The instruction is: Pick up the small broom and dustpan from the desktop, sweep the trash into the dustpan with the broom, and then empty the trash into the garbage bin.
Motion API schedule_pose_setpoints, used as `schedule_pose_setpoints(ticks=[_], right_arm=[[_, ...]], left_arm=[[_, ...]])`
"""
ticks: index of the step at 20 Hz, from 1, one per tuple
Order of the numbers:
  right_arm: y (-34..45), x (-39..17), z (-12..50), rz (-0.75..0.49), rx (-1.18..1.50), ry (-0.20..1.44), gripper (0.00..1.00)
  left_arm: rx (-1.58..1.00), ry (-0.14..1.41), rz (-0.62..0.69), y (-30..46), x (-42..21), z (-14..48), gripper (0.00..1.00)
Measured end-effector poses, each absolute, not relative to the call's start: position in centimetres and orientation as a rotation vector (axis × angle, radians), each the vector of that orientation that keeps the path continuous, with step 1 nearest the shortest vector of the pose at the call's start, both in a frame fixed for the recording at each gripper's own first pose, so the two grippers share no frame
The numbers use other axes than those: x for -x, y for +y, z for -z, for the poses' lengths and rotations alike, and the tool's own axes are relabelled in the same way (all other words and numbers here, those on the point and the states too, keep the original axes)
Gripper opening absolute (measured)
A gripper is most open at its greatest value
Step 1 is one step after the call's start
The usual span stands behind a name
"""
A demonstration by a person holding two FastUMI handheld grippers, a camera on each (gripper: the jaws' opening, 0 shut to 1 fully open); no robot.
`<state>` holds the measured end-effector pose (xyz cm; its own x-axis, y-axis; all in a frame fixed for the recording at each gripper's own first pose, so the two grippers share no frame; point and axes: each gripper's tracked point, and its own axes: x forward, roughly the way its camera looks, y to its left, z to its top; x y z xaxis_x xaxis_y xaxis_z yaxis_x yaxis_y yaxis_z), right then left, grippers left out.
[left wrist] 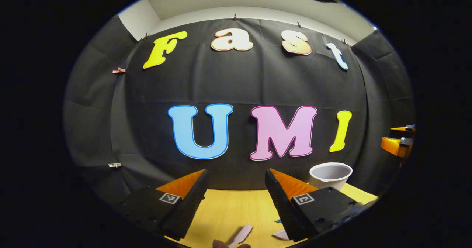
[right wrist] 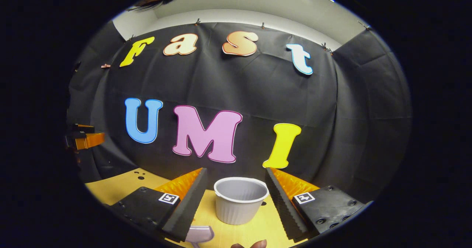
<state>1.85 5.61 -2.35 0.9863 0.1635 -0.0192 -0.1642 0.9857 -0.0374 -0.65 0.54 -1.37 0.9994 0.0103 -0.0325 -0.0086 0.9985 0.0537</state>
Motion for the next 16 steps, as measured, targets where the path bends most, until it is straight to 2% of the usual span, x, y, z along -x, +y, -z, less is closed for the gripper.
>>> schedule_pose_setpoints(ticks=[3,7,16], right_arm=[[8.5,-0.7,3.6,-0.262,0.061,0.047,0.96],[11.9,2.8,9.6,-0.385,0.099,0.235,0.96],[14.5,10.7,28.8,-0.43,0.222,0.729,0.92]], left_arm=[[-0.051,0.051,0.005,1.0,0.6,2.3,0.95],[-0.062,0.101,0.013,2.2,1.1,4.5,0.95],[-0.049,0.133,0.067,4.9,2.1,7.0,0.95]])
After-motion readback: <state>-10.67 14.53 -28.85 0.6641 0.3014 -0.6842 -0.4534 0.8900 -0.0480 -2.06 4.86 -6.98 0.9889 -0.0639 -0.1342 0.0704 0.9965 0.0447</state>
